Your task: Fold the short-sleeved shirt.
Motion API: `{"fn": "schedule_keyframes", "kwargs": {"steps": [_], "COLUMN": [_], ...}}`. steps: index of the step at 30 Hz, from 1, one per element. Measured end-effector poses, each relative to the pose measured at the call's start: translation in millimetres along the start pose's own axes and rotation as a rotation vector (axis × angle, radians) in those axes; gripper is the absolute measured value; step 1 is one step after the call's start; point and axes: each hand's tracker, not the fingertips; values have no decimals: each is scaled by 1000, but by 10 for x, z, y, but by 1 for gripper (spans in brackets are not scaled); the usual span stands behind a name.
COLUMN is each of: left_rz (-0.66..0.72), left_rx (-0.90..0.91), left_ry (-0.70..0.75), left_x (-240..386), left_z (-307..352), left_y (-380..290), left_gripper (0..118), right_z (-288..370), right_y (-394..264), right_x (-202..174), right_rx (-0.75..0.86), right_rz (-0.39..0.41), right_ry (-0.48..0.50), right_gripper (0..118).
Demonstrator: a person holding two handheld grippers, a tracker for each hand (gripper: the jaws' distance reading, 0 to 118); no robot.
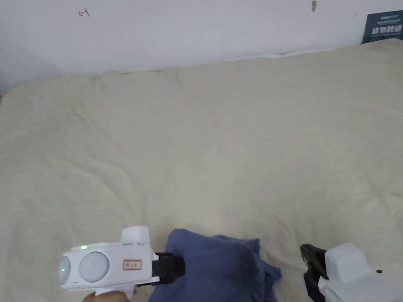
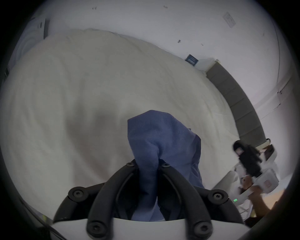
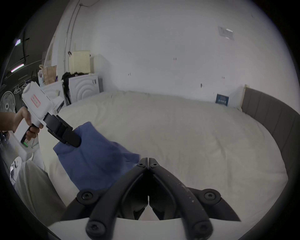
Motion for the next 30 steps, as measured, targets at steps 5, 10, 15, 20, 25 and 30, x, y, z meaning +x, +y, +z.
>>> {"fn": "schedule_keyframes", "kwargs": {"steps": [5,10,15,20,25,30], "left_rz": [13,46,141,223,267,268], "left_rx": [4,-8,-28,-16,70,213], "left_ry": [197,423,606,702,691,689], "left_x": [-995,-2019,-2900,-3378,-3304,-2888], "left_z": [347,694,1046,1254,1343,1565], "left_y": [339,547,614,611,560,610], "left_gripper": [19,19,19,19,90,111], "right_z": [-132,-337,-578,-799,-841,-622], "right_y": [364,659,867,1001,1077,1254], "right_x": [-205,-440,-656,-782,-780,-776], "right_rx": [43,71,80,75,88,118], "right_rz": [3,13,34,35,10,-18], "right_ry": [4,18,32,48,49,43], "right_gripper": [2,2,2,2,2,2]}}
